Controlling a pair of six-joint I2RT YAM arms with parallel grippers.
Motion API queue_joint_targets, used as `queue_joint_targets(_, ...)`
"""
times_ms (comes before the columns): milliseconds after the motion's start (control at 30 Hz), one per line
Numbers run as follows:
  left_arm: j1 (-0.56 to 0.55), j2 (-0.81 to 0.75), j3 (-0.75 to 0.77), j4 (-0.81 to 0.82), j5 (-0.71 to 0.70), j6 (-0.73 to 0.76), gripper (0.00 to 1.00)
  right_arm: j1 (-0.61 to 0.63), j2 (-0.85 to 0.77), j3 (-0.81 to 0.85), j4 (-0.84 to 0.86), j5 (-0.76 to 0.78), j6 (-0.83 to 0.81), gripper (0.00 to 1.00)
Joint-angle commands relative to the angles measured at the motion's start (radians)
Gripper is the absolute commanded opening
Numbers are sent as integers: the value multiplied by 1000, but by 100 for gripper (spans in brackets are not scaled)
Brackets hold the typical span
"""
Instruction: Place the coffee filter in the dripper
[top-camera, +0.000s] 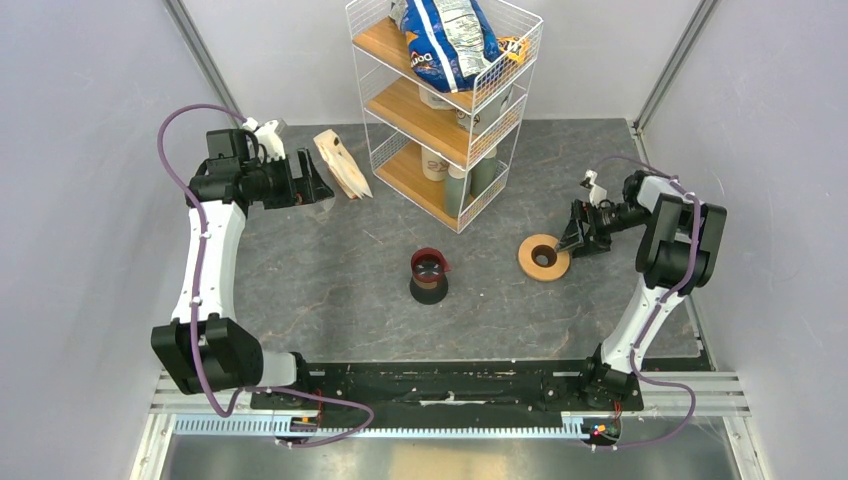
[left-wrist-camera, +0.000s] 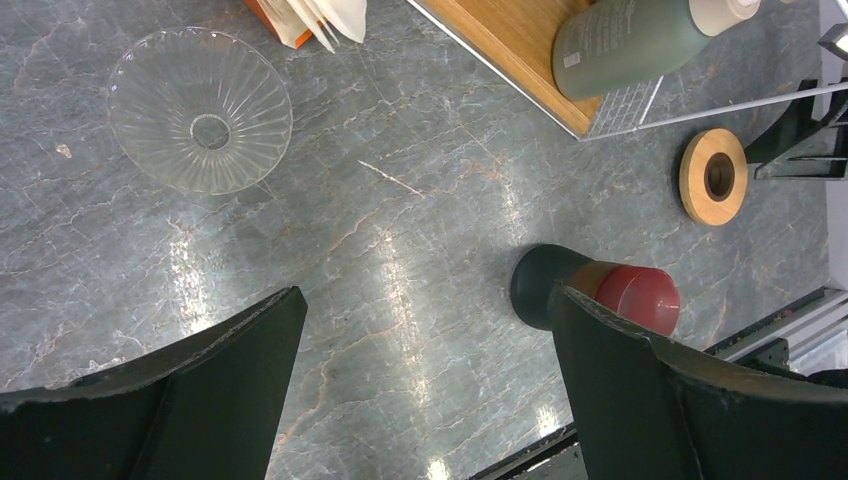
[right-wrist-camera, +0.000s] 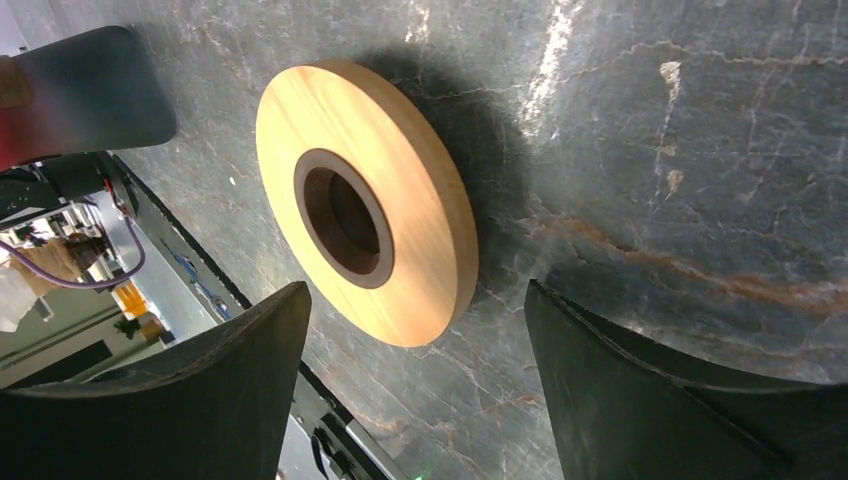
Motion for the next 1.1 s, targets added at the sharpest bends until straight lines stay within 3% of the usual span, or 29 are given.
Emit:
queue_joint_targets(0,3,3,35,5,22,44,100,-2,38,44,21,-35,4,84)
queue_joint_targets(167,3,1,29,8,38,27,100,2,74,61,-9,-89,-23,71)
queue_joint_targets(367,3,-8,22,8,40,30,100,2,91,68,-65,-139,-75,47)
queue_joint_targets(567,3,-9,15,13,43,26,100,-1,63,60,-97,-175,-107,31)
queue_joint_targets(800,3,-28,-5,18,46,25,100,0,9,53,-207,-239,-159,2)
queue_joint_targets(1067,5,-52,13,18,55,-29,100,1,-233,11,-328,-415,-82,0)
